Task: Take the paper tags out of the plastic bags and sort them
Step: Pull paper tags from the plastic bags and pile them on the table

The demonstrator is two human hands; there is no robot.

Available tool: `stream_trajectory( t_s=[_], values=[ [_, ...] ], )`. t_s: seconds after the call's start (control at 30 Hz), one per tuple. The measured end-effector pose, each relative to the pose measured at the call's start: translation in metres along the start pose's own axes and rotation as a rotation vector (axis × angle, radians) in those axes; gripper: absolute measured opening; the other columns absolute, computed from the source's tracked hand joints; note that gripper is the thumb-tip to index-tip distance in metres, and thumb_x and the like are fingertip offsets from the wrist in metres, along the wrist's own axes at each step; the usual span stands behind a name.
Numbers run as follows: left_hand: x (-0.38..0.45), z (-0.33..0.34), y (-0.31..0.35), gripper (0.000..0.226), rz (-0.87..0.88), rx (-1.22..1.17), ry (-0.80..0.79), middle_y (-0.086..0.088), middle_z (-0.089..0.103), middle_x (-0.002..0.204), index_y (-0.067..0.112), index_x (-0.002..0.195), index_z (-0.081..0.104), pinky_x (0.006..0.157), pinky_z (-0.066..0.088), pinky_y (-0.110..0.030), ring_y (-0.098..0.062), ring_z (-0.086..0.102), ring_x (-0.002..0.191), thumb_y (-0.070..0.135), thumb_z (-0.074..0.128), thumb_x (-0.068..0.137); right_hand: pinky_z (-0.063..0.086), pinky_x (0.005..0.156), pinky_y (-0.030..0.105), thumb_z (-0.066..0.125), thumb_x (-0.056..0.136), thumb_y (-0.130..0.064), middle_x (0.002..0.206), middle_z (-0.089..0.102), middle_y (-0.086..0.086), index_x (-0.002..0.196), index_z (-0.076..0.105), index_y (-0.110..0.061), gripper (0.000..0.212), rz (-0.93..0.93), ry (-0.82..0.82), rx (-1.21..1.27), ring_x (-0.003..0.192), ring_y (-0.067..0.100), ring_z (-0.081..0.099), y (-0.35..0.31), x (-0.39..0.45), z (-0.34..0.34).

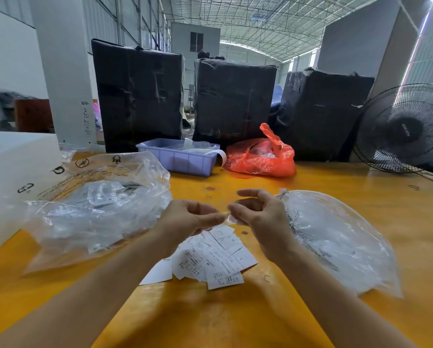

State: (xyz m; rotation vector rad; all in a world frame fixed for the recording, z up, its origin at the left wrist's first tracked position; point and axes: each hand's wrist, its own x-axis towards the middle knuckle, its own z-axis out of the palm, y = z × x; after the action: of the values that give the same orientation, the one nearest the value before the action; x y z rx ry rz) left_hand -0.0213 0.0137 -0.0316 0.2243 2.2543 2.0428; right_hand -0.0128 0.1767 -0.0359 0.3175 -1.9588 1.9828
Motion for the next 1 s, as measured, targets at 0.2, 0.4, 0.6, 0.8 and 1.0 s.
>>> stream_trajectory(
  t_s=[0.2,0.4,0.6,0.8,1.0],
  values=[
    [0.004,0.003,-0.002,0.017,-0.102,-0.361,0.101,-0.002,0.073,0.076,0.008,0.087,0.067,0.066,0.046,-0.024,-0.016,0.065,0.075,0.015,0.072,0.073,0.057,0.066,0.028,0.066,0.078,0.011,0.075,0.061,0.01,0.1,0.058,-0.003,0.027,0.111,-0.068,0.126,0.067,0.025,0.069,0.001,-0.002,0.001],
    [0.007,0.006,-0.005,0.011,-0.08,-0.544,0.214,-0.003,0.073,0.068,0.005,0.088,0.063,0.054,0.048,-0.021,-0.012,0.07,0.061,0.013,0.068,0.082,0.056,0.066,0.03,0.07,0.08,0.001,0.075,0.065,0.005,0.099,0.059,-0.007,0.023,0.129,-0.207,-0.094,0.066,0.019,0.067,0.002,-0.006,0.009],
    [0.009,-0.008,-0.006,0.019,0.003,-0.398,0.333,-0.008,0.069,0.07,0.004,0.081,0.063,0.045,0.043,-0.016,-0.011,0.062,0.054,0.009,0.076,0.068,0.055,0.076,0.032,0.063,0.085,-0.004,0.088,0.066,0.0,0.094,0.067,-0.013,0.013,-0.054,-0.134,-0.74,0.079,0.018,0.064,0.011,0.007,-0.016],
    [0.009,-0.007,-0.012,0.015,0.059,-0.168,0.372,-0.002,0.062,0.067,0.009,0.078,0.064,0.055,0.04,-0.02,-0.012,0.054,0.06,0.012,0.078,0.072,0.04,0.061,0.015,0.066,0.085,-0.039,0.098,0.065,-0.002,0.105,0.064,-0.015,0.031,0.034,-0.183,-0.97,0.082,0.009,0.055,0.028,0.003,-0.011],
    [0.008,-0.003,-0.014,0.013,0.067,-0.066,0.324,0.0,0.07,0.074,0.011,0.08,0.065,0.058,0.04,-0.022,-0.012,0.055,0.062,0.022,0.072,0.078,0.036,0.066,0.03,0.081,0.067,-0.043,0.085,0.059,0.005,0.094,0.064,-0.007,0.048,0.162,-0.204,-0.929,0.077,0.017,0.052,0.033,0.006,0.001]
  ],
)
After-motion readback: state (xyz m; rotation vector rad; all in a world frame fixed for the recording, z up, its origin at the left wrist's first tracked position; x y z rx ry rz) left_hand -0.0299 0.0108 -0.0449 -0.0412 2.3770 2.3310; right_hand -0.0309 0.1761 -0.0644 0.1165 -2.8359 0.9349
